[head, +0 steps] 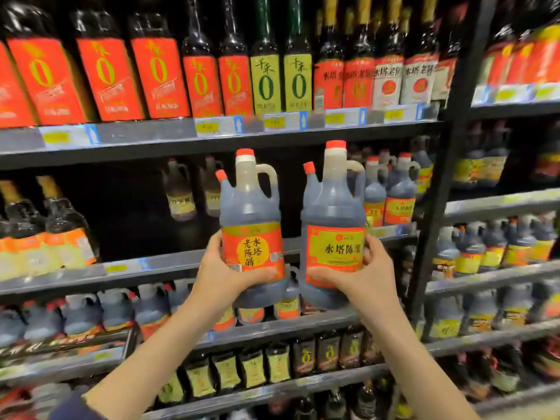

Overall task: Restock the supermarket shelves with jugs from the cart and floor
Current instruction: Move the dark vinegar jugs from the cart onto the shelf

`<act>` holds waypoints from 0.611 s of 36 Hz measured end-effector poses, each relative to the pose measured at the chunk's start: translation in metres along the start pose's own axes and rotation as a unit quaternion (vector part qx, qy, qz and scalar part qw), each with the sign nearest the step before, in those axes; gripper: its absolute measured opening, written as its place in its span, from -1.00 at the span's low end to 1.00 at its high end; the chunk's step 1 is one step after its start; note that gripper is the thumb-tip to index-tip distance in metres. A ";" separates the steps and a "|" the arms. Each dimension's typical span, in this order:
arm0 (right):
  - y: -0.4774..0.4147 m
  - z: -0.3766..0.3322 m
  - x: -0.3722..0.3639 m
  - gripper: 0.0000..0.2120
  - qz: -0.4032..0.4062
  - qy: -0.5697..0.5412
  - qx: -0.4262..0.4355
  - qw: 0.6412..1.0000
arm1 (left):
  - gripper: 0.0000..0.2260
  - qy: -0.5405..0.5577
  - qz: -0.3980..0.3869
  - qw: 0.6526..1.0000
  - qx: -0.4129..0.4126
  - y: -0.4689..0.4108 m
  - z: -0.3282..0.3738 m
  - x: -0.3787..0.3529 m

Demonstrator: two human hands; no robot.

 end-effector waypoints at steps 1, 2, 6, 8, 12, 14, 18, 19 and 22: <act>-0.006 0.001 0.006 -0.17 0.002 0.001 0.003 1.000 | -0.25 0.002 -0.001 1.000 -0.007 -0.001 0.002 -0.008; -0.012 0.001 0.012 -0.19 0.005 0.002 0.006 1.000 | -0.26 0.003 -0.003 1.000 -0.015 -0.001 0.005 -0.016; -0.032 0.005 0.032 -0.32 0.014 -0.007 0.010 1.000 | -0.21 -0.011 -0.014 0.998 -0.066 0.001 0.012 -0.044; -0.040 0.008 0.040 -0.34 0.021 -0.005 0.011 1.000 | -0.17 -0.014 -0.025 0.996 -0.090 0.002 0.011 -0.057; -0.056 0.012 0.051 -0.41 0.032 -0.005 0.004 0.999 | -0.18 -0.020 -0.032 0.992 -0.123 -0.002 0.010 -0.080; -0.064 0.013 0.053 -0.41 0.039 -0.008 0.002 0.999 | -0.19 -0.019 -0.032 0.991 -0.131 -0.007 0.009 -0.091; -0.081 0.018 0.054 -0.38 0.053 -0.011 -0.002 0.999 | -0.19 -0.014 -0.036 0.989 -0.144 -0.024 0.009 -0.109; -0.085 0.020 0.053 -0.37 0.058 -0.010 -0.004 0.998 | -0.18 -0.013 -0.037 0.988 -0.147 -0.029 0.009 -0.113; -0.098 0.025 0.050 -0.35 0.076 -0.013 -0.007 0.997 | -0.15 -0.011 -0.039 0.986 -0.160 -0.051 0.006 -0.126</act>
Point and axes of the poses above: each hand's wrist, its own y-axis away from the middle knuckle, its own x-axis out of the back of the hand, z = x × y, the point moved 4 cm from there along -y, towards the middle knuckle, and after that the axes turned 15 degrees about z, right-handed, at the moved point
